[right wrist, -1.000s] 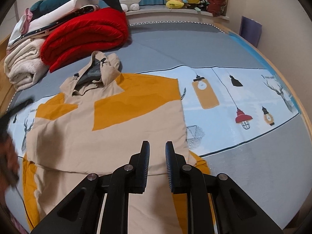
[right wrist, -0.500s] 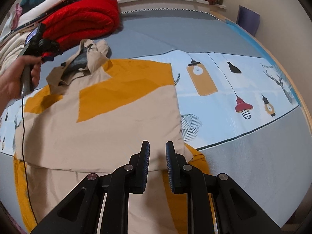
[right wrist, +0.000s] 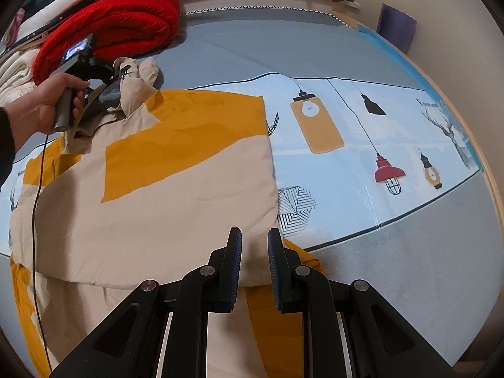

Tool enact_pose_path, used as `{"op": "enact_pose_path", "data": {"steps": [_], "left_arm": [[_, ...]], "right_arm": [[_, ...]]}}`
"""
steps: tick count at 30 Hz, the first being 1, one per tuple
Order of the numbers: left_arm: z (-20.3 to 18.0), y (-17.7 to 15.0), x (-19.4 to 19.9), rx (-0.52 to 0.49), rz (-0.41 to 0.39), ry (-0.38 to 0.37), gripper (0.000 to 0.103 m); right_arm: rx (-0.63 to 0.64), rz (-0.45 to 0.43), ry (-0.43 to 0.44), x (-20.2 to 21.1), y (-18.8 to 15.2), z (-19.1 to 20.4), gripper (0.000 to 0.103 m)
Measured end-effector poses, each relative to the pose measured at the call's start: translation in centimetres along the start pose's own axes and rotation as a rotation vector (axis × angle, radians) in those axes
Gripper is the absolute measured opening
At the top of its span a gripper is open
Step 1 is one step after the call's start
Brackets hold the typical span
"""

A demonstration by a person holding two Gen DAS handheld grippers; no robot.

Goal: Fold large clothes
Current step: 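Move the left gripper to the beige hood and grasp it, then lift the hood and fold it down onto the jacket body with the left gripper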

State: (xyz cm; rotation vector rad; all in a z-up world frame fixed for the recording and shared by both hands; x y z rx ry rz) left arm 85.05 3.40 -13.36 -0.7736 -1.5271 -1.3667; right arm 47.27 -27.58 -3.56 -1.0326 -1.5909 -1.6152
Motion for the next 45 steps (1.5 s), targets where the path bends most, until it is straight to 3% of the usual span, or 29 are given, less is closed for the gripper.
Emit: {"op": "enact_pose_path", "data": {"steps": [1,3,7,10,16,20,22,26,30,32,34,35,41,45], "left_arm": [[0.1,-0.1,-0.1,-0.006,0.009,0.004,0.017],[0.5,-0.3,0.3,-0.017,0.006,0.006,0.007],[1.5,-2.7,5.9,-0.025,-0.102,-0.097,0.004],[1.8,-6.7,12.0,-0.108,-0.2,-0.152,0.003],[4.3,-19.0,24.6,-0.273,-0.386,-0.252,0.003],[4.9,-27.4,27.9,-0.395,-0.428,-0.231,0.003],[4.9,-30.6,28.2,-0.428,-0.403,-0.196,0.005],[8.1,-36.4,29.0,-0.282,-0.327,-0.286,0.009],[11.2,-36.6,28.4,-0.078,-0.309,-0.332,0.016],[12.1,-35.6,28.1,-0.013,-0.321,-0.3,0.023],[13.1,-33.7,27.5,0.014,-0.36,-0.247,0.049],[13.7,-33.2,27.0,0.029,-0.356,-0.234,0.053],[17.3,-30.4,23.2,0.181,-0.29,-0.253,0.052],[17.7,-29.0,21.6,0.186,-0.28,-0.258,0.051]], "right_arm": [[0.0,-0.002,-0.001,0.0,0.1,0.0,0.019],[-0.003,-0.002,-0.002,0.1,0.1,0.1,0.019],[-0.005,-0.012,0.008,0.9,0.5,0.3,0.019],[-0.021,-0.05,0.02,2.6,1.2,0.3,0.019],[-0.075,-0.124,0.045,5.5,1.9,-0.1,0.019],[-0.083,-0.157,0.07,6.8,1.4,0.2,0.019],[-0.084,-0.175,0.085,7.6,1.0,0.4,0.019],[-0.078,-0.21,0.105,8.6,0.6,0.8,0.019],[-0.07,-0.245,0.127,9.3,0.6,1.5,0.019],[-0.075,-0.25,0.14,9.2,0.6,1.9,0.019],[-0.071,-0.249,0.157,9.0,0.5,2.7,0.019],[-0.061,-0.247,0.163,8.8,0.5,3.1,0.019],[0.006,-0.239,0.191,7.9,0.5,5.5,0.019],[0.028,-0.209,0.2,6.5,0.6,6.4,0.019]]}}
Point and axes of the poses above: each gripper's, at about its wrist camera, not at the fingertips, and x roughly against the way its jaws point, z to its left, y to its top, the point moved 1 cm from there along -x, roughly the way its jaws point, and after that the axes turned 1 degree about x, right-handed, at the moved point
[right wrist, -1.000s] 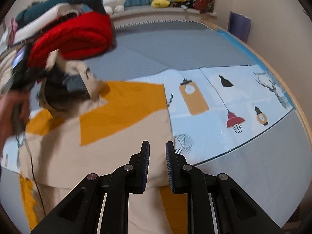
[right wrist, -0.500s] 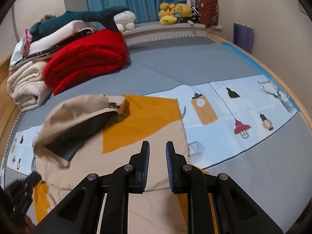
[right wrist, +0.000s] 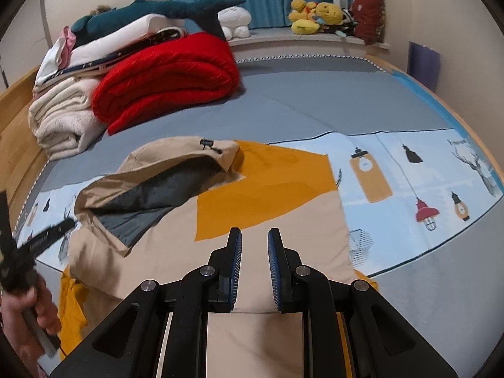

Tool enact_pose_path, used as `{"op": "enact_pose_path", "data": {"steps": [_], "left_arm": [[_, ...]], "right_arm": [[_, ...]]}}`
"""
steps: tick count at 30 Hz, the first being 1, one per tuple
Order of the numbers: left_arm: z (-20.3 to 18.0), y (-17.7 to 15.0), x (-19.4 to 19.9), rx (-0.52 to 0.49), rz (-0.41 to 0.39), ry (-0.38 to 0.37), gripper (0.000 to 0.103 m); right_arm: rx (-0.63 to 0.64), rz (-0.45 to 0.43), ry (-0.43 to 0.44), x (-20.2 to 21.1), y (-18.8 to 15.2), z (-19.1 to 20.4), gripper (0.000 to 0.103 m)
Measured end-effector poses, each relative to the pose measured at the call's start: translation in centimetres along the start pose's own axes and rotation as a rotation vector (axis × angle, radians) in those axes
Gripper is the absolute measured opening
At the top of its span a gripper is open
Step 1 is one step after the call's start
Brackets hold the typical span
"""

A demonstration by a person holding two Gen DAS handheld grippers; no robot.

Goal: Fold large clothes
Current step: 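Lift the hood and fold it down onto the jacket body with the left gripper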

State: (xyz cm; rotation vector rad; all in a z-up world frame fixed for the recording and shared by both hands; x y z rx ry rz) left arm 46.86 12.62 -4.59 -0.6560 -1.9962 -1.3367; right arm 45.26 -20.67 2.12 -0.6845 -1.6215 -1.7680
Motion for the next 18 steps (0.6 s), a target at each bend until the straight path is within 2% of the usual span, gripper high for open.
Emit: {"op": "enact_pose_path", "data": {"steps": [2,3,5,6,7,10,12,14,16,18], "left_arm": [[0.0,0.3,-0.8,-0.003,-0.005,0.009,0.051],[0.0,0.3,-1.2,0.005,-0.004,0.01,0.046],[-0.1,0.2,-2.1,0.016,0.01,-0.006,0.031],[-0.3,0.1,-2.3,0.01,0.015,-0.016,0.016],[-0.6,0.0,-2.3,-0.003,0.01,-0.017,0.009],[-2.0,0.2,-0.2,-0.074,-0.063,-0.036,0.005],[-3.7,0.2,2.1,-0.117,-0.105,-0.12,0.005],[-6.1,-0.8,4.2,-0.188,-0.11,-0.237,0.005],[-8.6,-2.5,5.6,-0.299,-0.07,-0.327,0.005],[-11.2,-4.8,6.5,-0.433,0.023,-0.408,0.005]], "right_arm": [[-0.006,0.02,-0.002,-0.7,-0.1,-0.3,0.019],[-0.012,0.036,-0.005,-1.2,-0.2,-0.5,0.019],[-0.016,0.054,-0.009,-1.7,-0.2,-0.8,0.019],[-0.017,0.059,-0.012,-1.9,-0.3,-0.9,0.019],[-0.018,0.062,-0.014,-2.1,-0.2,-1.0,0.019],[-0.032,0.068,-0.018,-2.5,-0.1,-1.5,0.019],[-0.048,0.066,-0.013,-2.5,0.0,-1.7,0.019],[-0.056,0.055,-0.012,-2.3,0.2,-1.8,0.019],[-0.077,0.013,-0.016,-1.6,0.4,-2.2,0.019],[-0.11,-0.033,-0.01,-0.8,0.6,-2.8,0.019]]}}
Point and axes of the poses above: each gripper's, at about its wrist camera, not at the fingertips, and x roughly against the way its jaws point, z to its left, y to its top, the point moved 1 cm from there along -x, roughly the way its jaws point, and after that the axes turned 1 degree about x, right-handed, at the moved point
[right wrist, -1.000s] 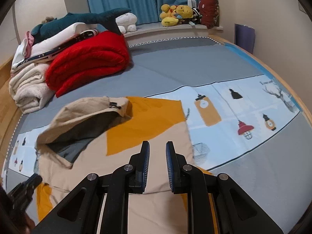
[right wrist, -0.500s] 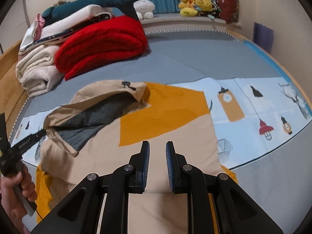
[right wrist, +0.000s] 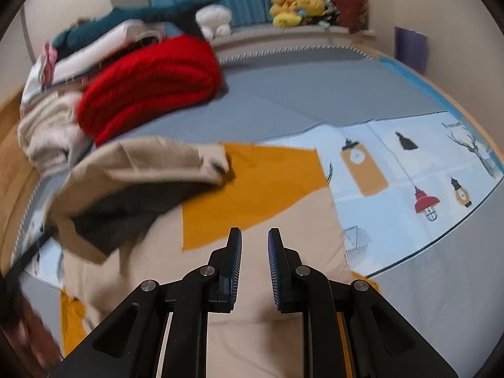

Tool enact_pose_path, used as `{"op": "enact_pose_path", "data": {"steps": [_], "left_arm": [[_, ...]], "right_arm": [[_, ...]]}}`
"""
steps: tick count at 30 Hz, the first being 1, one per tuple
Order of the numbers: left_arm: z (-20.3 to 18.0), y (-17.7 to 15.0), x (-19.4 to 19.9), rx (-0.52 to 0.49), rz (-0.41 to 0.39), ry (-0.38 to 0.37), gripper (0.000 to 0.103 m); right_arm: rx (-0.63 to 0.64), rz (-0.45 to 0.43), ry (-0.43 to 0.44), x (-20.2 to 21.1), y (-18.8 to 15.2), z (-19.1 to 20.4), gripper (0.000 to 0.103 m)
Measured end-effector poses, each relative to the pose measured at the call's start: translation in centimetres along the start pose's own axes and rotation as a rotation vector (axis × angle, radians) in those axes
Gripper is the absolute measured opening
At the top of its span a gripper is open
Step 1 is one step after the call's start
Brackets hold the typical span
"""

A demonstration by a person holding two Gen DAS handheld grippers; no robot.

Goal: Fold large clothes

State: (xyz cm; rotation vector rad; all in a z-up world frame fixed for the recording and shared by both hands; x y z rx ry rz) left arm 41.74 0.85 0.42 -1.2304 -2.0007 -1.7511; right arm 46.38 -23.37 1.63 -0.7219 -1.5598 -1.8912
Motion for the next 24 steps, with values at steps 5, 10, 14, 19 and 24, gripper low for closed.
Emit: {"op": "enact_pose_path", "data": {"steps": [5,10,14,19,24], "left_arm": [[-1.5,-1.9,0.9,-0.069,0.121,-0.106,0.03],[3.7,-0.9,1.7,0.186,0.097,-0.098,0.036],[8.5,-3.1,-1.2,0.423,0.204,0.093,0.036],[11.2,-6.0,-4.2,0.656,0.285,0.035,0.036],[11.5,-8.1,-6.2,0.767,0.346,-0.001,0.035]], "right_arm": [[-0.069,-0.033,0.062,0.7,0.5,-0.8,0.027],[-0.128,0.037,0.199,-0.7,-0.2,-0.2,0.034],[-0.146,0.135,0.264,-2.8,-1.5,0.9,0.04],[-0.202,0.287,0.317,-6.6,-4.1,1.9,0.04],[-0.294,0.406,0.363,-9.6,-6.9,2.1,0.04]]}}
Point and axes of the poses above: each gripper's, at about its wrist camera, not at the fingertips, and x roughly against the way its jaws point, z to its left, y to its top, the point moved 1 cm from there along -x, roughly the way its jaws point, and after that the axes turned 1 degree about x, right-handed, at the moved point
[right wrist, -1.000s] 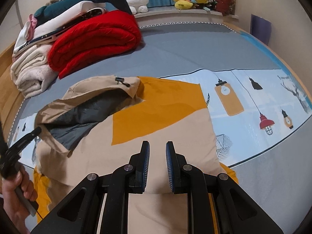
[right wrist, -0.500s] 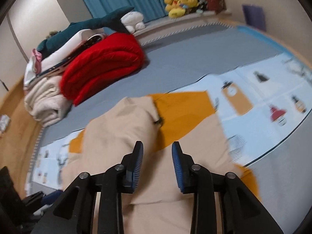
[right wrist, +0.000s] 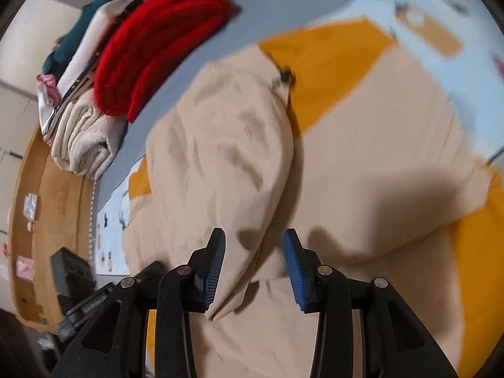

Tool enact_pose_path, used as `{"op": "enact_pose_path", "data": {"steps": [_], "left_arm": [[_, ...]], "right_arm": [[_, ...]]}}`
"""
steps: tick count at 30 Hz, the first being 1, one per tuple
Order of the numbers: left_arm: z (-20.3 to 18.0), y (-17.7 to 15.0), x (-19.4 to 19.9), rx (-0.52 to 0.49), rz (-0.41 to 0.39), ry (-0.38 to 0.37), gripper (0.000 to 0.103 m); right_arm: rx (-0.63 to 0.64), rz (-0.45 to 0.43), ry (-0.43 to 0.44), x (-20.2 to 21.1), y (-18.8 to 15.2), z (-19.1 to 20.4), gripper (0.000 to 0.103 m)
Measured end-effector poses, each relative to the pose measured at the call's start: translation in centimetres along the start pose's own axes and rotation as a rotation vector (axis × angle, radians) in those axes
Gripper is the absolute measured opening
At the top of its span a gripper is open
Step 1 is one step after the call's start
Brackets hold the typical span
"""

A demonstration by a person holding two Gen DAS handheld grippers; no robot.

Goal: Fold large clothes

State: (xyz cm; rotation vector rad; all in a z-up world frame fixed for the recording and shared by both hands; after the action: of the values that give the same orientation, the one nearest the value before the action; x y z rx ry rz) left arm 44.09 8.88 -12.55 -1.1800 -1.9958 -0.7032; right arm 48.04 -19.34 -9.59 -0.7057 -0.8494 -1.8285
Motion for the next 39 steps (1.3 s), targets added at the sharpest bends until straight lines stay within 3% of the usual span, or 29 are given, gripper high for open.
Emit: {"op": "enact_pose_path", "data": {"steps": [2,3,7,10,12,13,15,17,18,20,22,25,27,32,36,39], "left_arm": [[0.6,0.0,-0.5,0.044,0.007,-0.032,0.023],[0.6,0.1,-0.4,0.055,0.01,-0.056,0.008],[-0.9,0.1,1.2,-0.027,-0.039,-0.037,0.002],[-1.6,0.4,2.8,-0.069,-0.085,-0.015,0.002],[-1.5,0.4,2.2,-0.074,-0.071,0.004,0.003],[-1.2,0.3,1.6,-0.076,-0.041,0.054,0.01],[-0.7,0.1,0.6,-0.085,-0.021,0.169,0.012],[-1.3,0.0,1.2,-0.139,-0.073,0.273,0.009],[-2.4,0.0,1.8,-0.191,-0.108,0.283,0.009],[-4.8,-0.4,3.0,-0.306,-0.173,0.264,0.009],[-6.2,-0.9,2.9,-0.377,-0.174,0.223,0.01],[-6.7,-2.2,-0.2,-0.392,-0.014,0.128,0.012],[-6.1,-3.1,-2.9,-0.373,0.089,0.134,0.012],[-5.9,-3.7,-4.6,-0.392,0.137,0.178,0.014],[-5.9,-3.7,-3.6,-0.397,0.148,0.164,0.016],[-5.8,-3.2,-3.0,-0.399,0.13,0.167,0.016]], "right_arm": [[-0.027,0.025,0.02,-0.9,-0.3,-0.4,0.04],[-0.034,0.031,0.025,-1.3,-0.4,-0.5,0.04],[-0.032,0.012,0.038,-1.9,-0.3,-0.7,0.037],[-0.025,-0.011,0.059,-1.9,-0.1,-0.3,0.017],[-0.016,-0.016,0.083,-1.7,0.2,0.0,0.006],[-0.009,-0.016,0.08,-1.7,0.3,0.2,0.003],[0.008,0.002,0.051,-1.9,0.5,0.4,0.003],[0.01,0.021,-0.02,-2.3,0.5,0.2,0.003],[0.008,0.003,-0.064,-2.2,0.6,0.0,0.004],[0.045,-0.054,-0.145,-1.2,1.1,0.4,0.007],[0.142,-0.169,-0.214,0.4,1.5,2.2,0.009],[0.261,-0.25,-0.158,1.7,1.5,5.1,0.029],[0.275,-0.222,-0.091,1.0,1.6,5.9,0.032],[0.293,-0.149,-0.09,-1.6,0.9,6.3,0.032],[0.324,-0.069,-0.216,-4.0,0.4,4.7,0.032],[0.271,0.013,-0.338,-5.7,0.6,2.3,0.032]]}}
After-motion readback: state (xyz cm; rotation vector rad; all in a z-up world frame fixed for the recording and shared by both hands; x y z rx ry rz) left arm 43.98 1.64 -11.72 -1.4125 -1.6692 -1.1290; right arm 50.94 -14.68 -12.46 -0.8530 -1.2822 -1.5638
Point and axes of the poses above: each gripper's, at about its wrist camera, not at the fingertips, and x roughly against the way its jaws point, z to its left, y to its top, the point moved 1 cm from there along -x, roughly the way its jaws point, and after that the axes turned 1 degree about x, right-handed, at the moved point
